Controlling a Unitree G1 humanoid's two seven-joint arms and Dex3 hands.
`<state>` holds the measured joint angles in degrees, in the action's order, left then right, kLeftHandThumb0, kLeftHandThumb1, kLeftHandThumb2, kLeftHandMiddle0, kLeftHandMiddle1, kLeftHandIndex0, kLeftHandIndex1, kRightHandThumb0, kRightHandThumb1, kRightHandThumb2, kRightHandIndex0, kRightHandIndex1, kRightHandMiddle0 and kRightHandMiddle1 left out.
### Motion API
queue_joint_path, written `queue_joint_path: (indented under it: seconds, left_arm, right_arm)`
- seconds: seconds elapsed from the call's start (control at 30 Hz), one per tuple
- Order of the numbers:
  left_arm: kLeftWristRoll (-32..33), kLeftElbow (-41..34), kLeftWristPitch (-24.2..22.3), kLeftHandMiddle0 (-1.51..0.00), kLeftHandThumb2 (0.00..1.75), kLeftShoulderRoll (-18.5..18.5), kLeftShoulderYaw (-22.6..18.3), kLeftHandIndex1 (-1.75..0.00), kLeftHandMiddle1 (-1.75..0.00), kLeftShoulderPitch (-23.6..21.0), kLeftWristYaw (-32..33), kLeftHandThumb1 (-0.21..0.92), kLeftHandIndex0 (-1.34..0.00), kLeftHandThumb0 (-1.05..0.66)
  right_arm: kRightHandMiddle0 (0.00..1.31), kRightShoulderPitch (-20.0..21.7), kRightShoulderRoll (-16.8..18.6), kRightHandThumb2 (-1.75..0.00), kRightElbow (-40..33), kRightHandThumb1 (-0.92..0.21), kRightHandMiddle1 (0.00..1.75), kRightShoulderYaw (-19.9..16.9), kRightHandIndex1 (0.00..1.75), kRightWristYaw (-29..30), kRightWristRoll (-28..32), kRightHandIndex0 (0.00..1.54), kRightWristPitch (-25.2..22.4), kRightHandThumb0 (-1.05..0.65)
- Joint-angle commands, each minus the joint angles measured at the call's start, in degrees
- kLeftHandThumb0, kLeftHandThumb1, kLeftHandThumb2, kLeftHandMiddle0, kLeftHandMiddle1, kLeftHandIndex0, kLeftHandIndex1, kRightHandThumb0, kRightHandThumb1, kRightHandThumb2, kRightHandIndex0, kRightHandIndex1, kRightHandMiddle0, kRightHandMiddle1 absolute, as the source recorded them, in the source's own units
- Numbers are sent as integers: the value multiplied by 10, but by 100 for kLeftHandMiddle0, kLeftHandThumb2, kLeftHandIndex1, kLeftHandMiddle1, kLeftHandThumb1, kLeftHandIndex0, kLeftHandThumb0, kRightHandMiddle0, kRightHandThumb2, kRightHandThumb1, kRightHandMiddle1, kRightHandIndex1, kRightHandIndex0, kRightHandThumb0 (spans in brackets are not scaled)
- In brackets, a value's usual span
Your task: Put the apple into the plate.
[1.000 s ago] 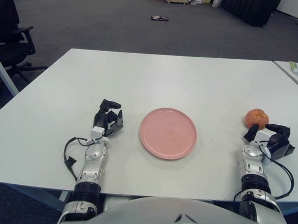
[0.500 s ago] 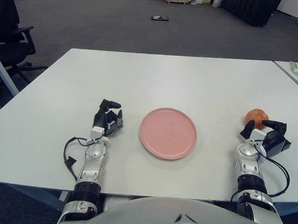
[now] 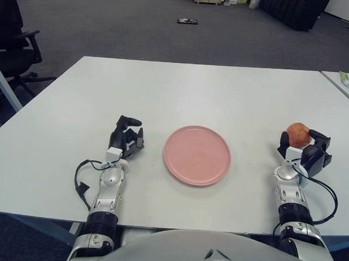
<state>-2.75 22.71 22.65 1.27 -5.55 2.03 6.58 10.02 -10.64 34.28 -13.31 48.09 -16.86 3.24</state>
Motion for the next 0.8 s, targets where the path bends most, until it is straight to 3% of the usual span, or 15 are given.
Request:
queue_joint_path:
  seconds: [0.0, 0.4, 0.77]
  left_arm:
    - [-3, 13, -14, -74, 95, 2, -1, -175, -175, 9, 5, 62, -38, -40]
    - [-2, 14, -11, -73, 89, 1, -2, -175, -175, 10, 6, 66, -36, -39]
    - [-8, 4, -23, -72, 89, 0, 0, -175, -175, 14, 13, 66, -35, -39]
  right_arm:
    - [0, 28, -8, -46, -19, -72, 3, 12, 2, -7, -15, 0, -33, -93]
    - [0, 45, -23, -27, -28, -76, 0, 30, 0, -43, -22, 0, -105, -101]
    - [0, 103, -62, -24, 59, -76, 0, 32, 0, -69, -17, 0, -133, -101]
